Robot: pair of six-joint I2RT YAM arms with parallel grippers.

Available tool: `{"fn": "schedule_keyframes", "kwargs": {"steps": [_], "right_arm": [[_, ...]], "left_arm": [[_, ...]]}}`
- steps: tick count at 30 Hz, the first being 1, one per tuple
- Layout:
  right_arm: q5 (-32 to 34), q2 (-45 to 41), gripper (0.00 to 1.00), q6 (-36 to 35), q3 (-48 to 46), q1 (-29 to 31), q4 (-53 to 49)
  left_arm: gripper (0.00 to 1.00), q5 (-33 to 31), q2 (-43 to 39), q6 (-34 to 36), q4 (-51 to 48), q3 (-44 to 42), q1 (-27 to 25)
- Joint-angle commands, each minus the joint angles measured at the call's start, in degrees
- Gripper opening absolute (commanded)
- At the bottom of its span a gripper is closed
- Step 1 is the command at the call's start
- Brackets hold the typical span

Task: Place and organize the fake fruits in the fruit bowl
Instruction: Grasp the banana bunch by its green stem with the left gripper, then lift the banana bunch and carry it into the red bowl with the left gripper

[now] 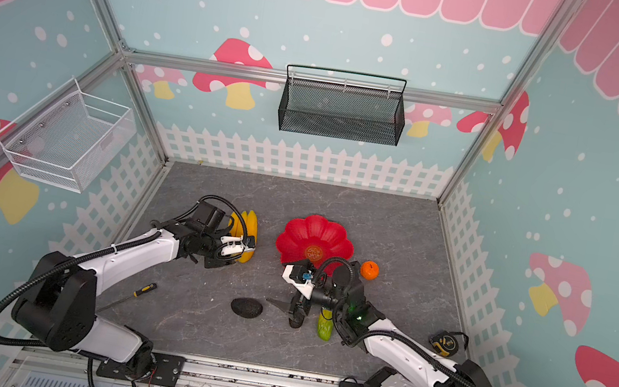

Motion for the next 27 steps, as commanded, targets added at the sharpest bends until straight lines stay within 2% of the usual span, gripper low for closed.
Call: {"fn": "schedule_keyframes", "kwargs": {"steps": [1, 3, 7, 11, 13, 16, 21, 27], "right_arm": [[-0.4, -0.2, 0.98, -1.9, 0.6, 0.1, -0.2], [-0.6, -0.2, 0.98, -1.8, 0.7, 0.1, -0.3], [-0.6, -0.2, 0.98, -1.5, 1.0, 0.1, -0.7], [0.4, -1.7, 0.98, -1.4, 0.5, 0.0, -0.4], [1.6, -2.6, 0.98, -0.4, 0.4, -0.5, -0.6], [4.2, -3.3, 0.98, 3.2, 0.4, -3.6, -0.3], [8.5, -1.5, 0.98, 14.4, 0.5, -15.0, -0.3], [9.3, -3.2, 0.98, 21.5, -1.4, -24.2, -1.0]], "left_arm": [[0.46, 1.8, 1.4, 1.8, 1.6, 1.3, 0.3], [0.42, 2.3, 1.9, 1.8, 1.6, 1.4, 0.3], [0.19, 2.3, 2.4, 2.9, 0.5, 1.8, 0.3], [0.16, 2.0, 1.1, 3.1, -0.3, 2.1, 0.3], [0.11, 1.8, -0.4, 2.7, -0.5, 2.5, 0.2], [0.1, 1.2, -3.3, 0.4, -1.4, 4.0, -1.1], [0.09, -1.1, -6.1, -4.2, -6.0, 9.3, -9.0], [0.08, -0.2, -4.9, -7.4, -7.5, 15.1, -19.4]]}}
